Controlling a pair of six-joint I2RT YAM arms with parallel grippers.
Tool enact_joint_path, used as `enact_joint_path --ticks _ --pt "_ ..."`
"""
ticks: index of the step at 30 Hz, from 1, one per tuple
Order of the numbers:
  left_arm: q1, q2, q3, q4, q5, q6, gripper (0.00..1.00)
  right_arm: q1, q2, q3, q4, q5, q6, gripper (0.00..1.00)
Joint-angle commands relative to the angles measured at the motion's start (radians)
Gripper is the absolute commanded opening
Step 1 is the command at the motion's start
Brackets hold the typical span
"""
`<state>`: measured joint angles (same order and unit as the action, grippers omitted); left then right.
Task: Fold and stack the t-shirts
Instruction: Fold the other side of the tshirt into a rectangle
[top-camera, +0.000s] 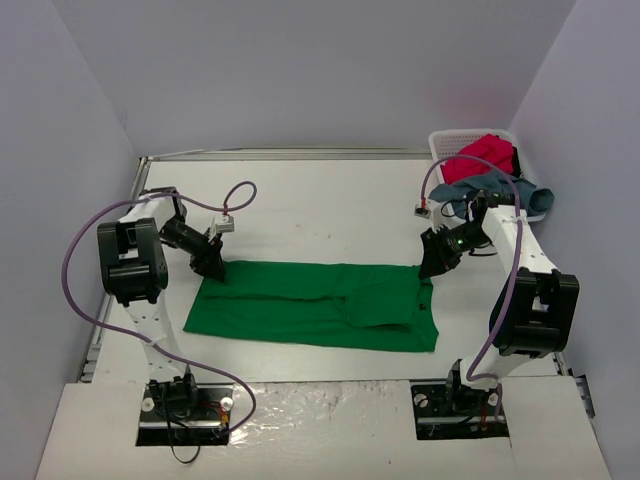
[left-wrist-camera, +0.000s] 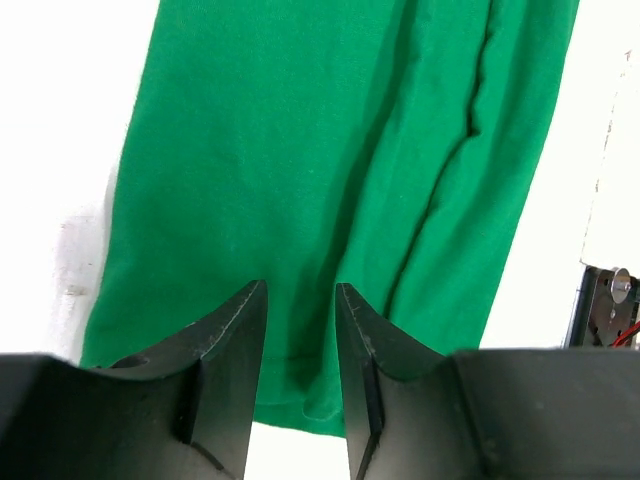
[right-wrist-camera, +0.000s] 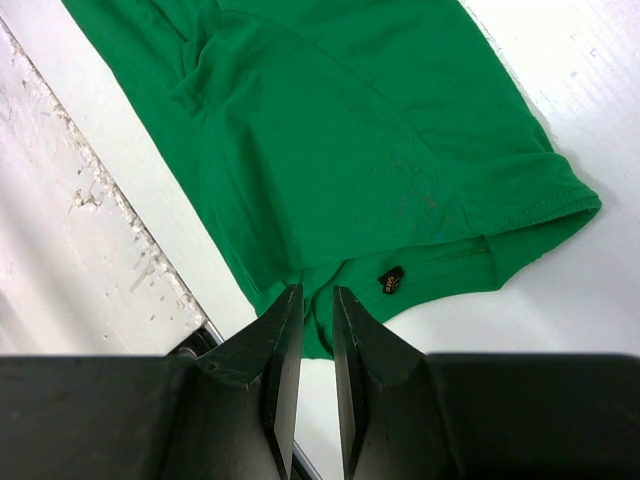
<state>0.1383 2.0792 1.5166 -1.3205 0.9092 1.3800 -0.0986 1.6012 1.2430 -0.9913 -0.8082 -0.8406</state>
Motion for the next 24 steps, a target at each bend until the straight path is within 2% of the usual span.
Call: enact_joint_path --ticks 1,24 --pt "-0.008 -0.054 0.037 -0.316 0.023 0.024 0.33 -0.006 -0.004 -0.007 -0.035 0.003 0.000 0.15" --pt "-0.012 0.025 0.025 -0.296 0.005 0.027 0.31 -0.006 0.003 -0.008 -0.033 0.006 -0.002 0.15"
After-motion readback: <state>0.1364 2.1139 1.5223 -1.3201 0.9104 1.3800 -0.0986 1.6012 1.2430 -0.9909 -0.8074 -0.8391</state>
